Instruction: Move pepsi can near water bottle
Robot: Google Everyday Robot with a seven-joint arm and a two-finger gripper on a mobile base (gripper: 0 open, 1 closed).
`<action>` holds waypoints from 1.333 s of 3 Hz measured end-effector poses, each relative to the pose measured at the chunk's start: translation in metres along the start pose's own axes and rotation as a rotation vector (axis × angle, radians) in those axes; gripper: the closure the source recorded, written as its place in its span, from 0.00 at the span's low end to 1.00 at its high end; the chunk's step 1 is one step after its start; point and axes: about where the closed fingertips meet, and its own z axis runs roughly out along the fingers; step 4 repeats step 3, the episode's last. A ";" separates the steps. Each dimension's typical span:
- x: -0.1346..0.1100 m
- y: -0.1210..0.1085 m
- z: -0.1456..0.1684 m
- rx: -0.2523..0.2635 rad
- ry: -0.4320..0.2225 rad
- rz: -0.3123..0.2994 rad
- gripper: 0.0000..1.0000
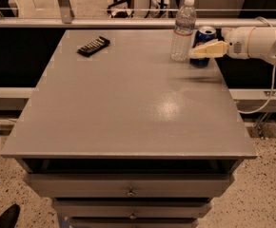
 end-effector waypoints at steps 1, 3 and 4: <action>-0.008 0.001 -0.037 0.033 -0.025 -0.035 0.00; -0.026 0.006 -0.093 0.077 -0.083 -0.093 0.00; -0.026 0.006 -0.093 0.077 -0.083 -0.093 0.00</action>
Offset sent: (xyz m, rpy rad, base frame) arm -0.1160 -0.0951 0.1037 -0.0361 -0.2617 -0.0827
